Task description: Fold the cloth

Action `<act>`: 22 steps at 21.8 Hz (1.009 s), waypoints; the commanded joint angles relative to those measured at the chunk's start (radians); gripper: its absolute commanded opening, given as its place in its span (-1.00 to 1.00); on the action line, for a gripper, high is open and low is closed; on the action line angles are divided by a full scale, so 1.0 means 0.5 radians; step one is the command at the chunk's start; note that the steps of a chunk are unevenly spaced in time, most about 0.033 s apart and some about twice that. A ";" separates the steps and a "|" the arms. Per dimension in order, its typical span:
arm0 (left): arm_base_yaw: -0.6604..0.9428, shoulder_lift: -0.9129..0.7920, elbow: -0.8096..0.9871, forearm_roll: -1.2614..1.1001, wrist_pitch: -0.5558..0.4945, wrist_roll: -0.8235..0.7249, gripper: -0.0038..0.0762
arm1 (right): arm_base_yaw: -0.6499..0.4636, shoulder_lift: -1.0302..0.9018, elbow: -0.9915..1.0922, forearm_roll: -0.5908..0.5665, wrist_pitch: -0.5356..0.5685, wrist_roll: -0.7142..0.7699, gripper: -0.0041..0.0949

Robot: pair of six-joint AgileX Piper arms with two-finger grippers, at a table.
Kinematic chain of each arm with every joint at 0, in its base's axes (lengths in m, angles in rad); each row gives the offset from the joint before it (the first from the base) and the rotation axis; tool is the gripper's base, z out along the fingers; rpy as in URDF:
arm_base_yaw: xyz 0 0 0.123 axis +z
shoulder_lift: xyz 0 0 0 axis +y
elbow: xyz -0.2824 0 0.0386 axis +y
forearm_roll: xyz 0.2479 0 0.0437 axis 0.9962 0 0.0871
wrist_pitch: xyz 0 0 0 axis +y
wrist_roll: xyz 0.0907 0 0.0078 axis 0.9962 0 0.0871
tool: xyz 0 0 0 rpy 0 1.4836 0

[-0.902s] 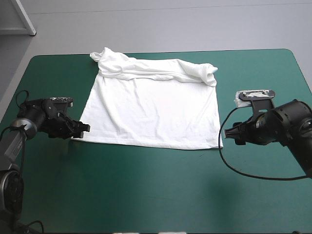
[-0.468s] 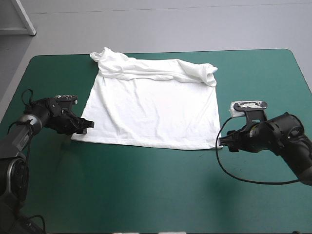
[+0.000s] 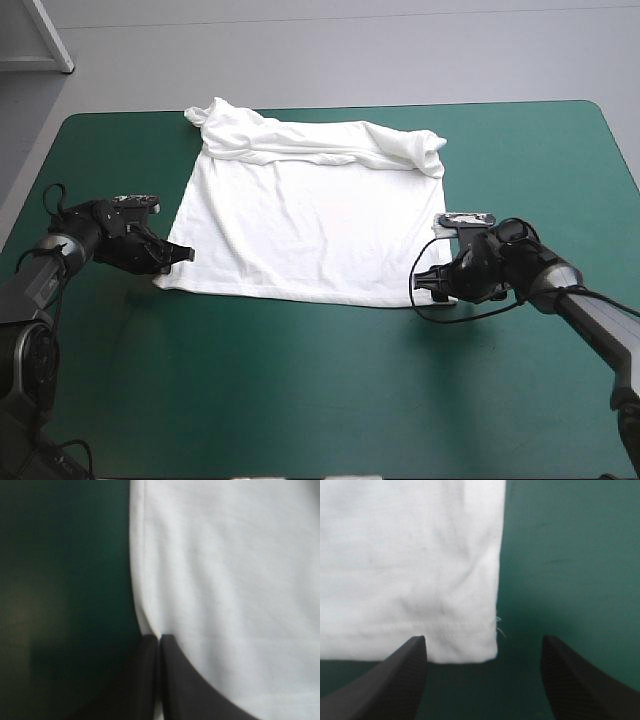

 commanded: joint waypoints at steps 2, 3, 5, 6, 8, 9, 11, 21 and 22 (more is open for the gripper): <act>-0.021 -0.009 0.005 -0.044 0.123 -0.003 -0.93 | -0.004 0.102 -0.045 0.072 -0.145 -0.014 0.22; -0.021 -0.009 0.005 -0.044 0.123 -0.003 -0.93 | -0.004 0.131 -0.045 0.081 -0.153 -0.014 0.18; -0.021 -0.009 0.005 -0.044 0.119 -0.003 -0.93 | -0.004 0.172 -0.045 0.095 -0.175 -0.014 -0.08; -0.021 -0.009 0.005 -0.044 0.119 -0.003 -0.93 | -0.001 0.173 -0.045 0.098 -0.185 -0.014 -0.24; -0.021 -0.013 0.005 -0.044 0.116 0.002 -0.93 | -0.001 0.168 -0.045 0.102 -0.223 -0.014 -0.66; -0.021 -0.033 -0.009 -0.044 0.115 0.002 -0.93 | -0.001 0.142 -0.048 0.102 -0.260 -0.028 -0.95; -0.021 -0.116 -0.069 -0.044 0.120 -0.002 -0.93 | -0.001 0.057 -0.107 0.091 -0.249 -0.087 -0.95; -0.021 -0.796 -1.183 -0.051 0.415 -0.074 -0.93 | -0.001 -0.520 -1.309 -0.224 0.188 -0.118 -0.95; -0.021 -0.826 -1.341 -0.051 0.409 -0.074 -0.93 | -0.001 -0.547 -1.452 -0.228 0.188 -0.146 -0.95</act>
